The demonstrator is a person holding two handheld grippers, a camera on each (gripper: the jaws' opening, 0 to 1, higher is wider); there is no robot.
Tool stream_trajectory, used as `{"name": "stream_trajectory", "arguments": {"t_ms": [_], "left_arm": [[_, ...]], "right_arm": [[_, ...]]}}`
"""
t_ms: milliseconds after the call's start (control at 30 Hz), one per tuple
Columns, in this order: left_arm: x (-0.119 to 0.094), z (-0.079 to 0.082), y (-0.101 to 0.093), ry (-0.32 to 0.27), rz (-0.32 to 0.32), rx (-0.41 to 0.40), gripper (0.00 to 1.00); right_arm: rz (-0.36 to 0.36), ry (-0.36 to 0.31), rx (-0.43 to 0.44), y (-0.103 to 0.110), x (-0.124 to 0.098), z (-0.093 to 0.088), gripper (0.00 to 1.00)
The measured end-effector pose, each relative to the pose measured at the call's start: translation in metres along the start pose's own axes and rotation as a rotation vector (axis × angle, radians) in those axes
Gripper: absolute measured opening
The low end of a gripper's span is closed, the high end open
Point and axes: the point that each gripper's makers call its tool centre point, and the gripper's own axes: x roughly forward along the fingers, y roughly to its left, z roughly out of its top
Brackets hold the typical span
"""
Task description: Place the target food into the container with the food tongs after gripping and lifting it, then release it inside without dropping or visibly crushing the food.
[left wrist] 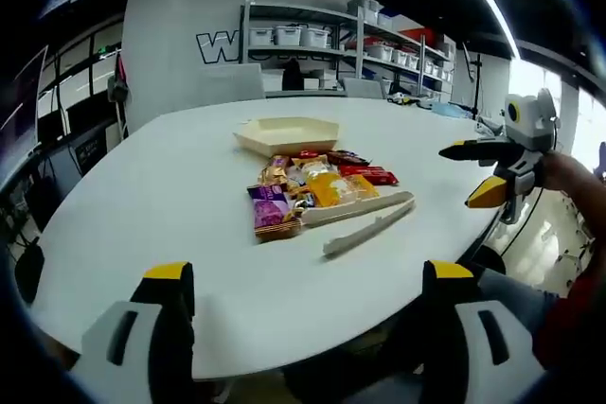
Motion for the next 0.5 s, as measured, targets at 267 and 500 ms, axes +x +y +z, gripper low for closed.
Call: {"name": "stream_trajectory", "arguments": {"t_ms": [267, 500], "left_arm": [[-0.0002, 0.0018, -0.0003, -0.005, -0.002, 0.004, 0.97], [-0.0009, 0.0025, 0.0007, -0.010, 0.000, 0.004, 0.97]], "right_arm": [[0.000, -0.003, -0.003, 0.0003, -0.0007, 0.0027, 0.96], [0.003, -0.006, -0.005, 0.0018, -0.0014, 0.0039, 0.96]]}}
